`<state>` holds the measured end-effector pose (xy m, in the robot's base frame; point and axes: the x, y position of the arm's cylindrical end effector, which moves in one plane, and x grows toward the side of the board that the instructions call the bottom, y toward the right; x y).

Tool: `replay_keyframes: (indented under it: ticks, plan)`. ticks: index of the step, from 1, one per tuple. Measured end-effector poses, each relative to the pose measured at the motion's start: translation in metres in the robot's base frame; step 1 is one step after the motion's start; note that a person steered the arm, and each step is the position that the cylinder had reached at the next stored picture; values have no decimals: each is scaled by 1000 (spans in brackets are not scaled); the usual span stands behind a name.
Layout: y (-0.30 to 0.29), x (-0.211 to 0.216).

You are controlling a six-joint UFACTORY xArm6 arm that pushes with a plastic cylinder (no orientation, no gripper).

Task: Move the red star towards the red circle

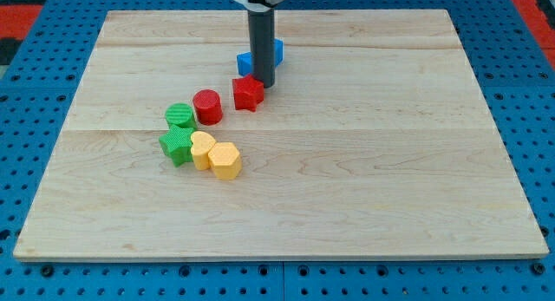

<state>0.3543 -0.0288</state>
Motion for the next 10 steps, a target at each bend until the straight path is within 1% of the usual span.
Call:
replay_keyframes:
  ticks: [1,3,5,10]
  plan:
    - [-2,0]
    - [49,2]
    - [49,19]
    - [-13,20]
